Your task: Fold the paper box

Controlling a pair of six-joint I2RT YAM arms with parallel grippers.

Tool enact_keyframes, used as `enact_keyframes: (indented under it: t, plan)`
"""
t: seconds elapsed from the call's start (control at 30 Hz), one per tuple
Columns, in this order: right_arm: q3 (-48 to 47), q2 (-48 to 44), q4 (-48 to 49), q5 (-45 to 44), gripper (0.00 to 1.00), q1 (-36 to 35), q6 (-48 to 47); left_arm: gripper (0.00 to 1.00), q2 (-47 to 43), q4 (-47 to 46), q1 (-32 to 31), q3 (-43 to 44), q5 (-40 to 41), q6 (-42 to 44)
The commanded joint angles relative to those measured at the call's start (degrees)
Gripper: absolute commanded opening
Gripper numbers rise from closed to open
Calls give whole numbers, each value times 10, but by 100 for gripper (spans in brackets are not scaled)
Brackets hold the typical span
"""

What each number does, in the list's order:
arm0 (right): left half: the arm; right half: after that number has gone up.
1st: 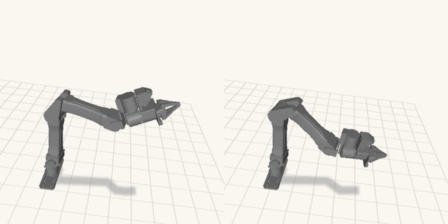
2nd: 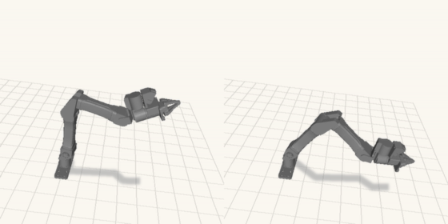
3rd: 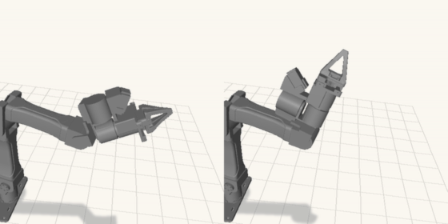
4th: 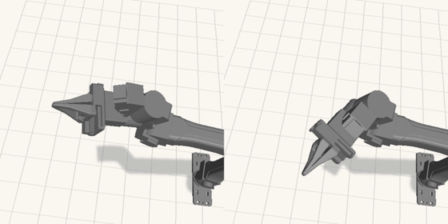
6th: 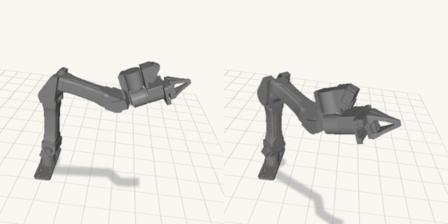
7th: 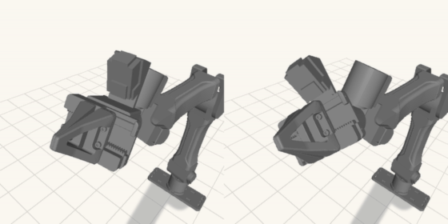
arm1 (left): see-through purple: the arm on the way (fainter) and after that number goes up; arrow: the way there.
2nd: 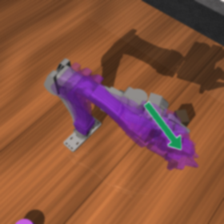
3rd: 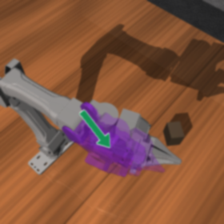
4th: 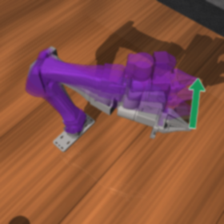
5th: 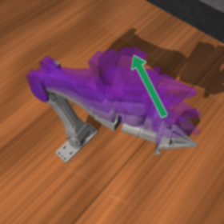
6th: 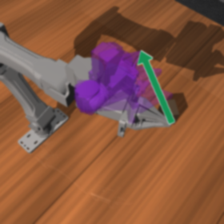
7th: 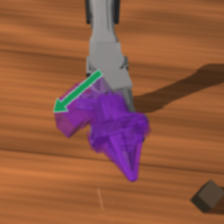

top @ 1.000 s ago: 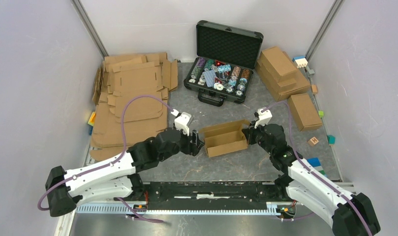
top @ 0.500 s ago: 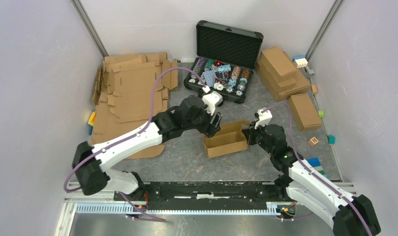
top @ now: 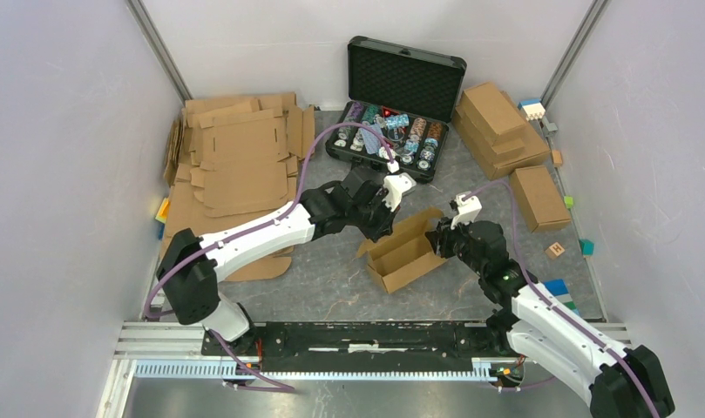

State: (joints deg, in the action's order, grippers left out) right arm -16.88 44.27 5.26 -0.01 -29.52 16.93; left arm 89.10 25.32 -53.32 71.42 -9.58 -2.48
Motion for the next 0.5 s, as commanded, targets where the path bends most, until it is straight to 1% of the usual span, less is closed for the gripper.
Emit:
enact_keyframes:
  t: [0.0,0.13,0.2,0.27,0.4,0.47]
  plan:
    - [-1,-20,-6,-3,42,-4,-5,11,-2,-3,3,13,-31,23]
    - [-8,-49,-35,-18,58,-4,-6,11,-10,-11,2,5,-21,17]
    - [-15,-63,-51,-18,62,-3,-8,11,-13,-14,1,3,-18,14]
    - [-26,-77,-90,-12,65,-3,-11,11,-14,-14,2,3,-18,10]
    - [-44,-103,-155,-6,79,-3,-2,11,-16,-16,-3,0,-18,6]
    - [-46,-121,-191,-14,81,-3,24,11,-16,-19,-5,-2,-15,4]
